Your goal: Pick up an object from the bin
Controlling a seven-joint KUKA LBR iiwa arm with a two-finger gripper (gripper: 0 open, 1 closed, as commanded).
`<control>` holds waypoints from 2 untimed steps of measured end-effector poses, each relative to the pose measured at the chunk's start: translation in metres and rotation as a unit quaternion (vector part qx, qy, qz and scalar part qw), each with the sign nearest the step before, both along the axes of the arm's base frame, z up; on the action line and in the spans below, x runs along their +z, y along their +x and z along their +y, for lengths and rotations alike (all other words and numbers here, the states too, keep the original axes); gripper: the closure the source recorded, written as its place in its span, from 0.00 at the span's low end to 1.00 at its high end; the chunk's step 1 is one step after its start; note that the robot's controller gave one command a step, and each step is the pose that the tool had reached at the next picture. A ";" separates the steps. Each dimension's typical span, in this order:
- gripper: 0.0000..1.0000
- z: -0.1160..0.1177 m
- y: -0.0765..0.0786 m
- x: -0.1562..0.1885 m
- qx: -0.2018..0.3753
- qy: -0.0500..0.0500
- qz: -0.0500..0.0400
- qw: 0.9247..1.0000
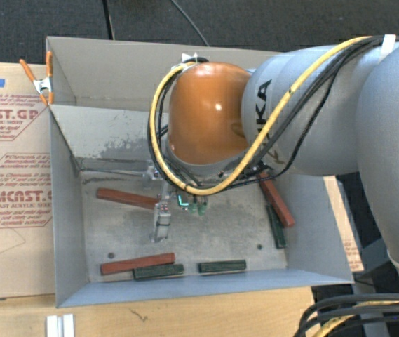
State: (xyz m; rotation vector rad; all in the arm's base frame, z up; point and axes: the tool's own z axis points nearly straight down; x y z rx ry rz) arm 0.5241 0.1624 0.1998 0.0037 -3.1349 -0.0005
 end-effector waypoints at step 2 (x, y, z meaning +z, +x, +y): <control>0.00 -0.002 0.022 -0.041 -0.039 0.001 -0.007 0.999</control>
Offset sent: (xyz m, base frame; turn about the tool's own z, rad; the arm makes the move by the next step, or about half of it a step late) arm 0.0401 -0.0046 -0.0934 0.1570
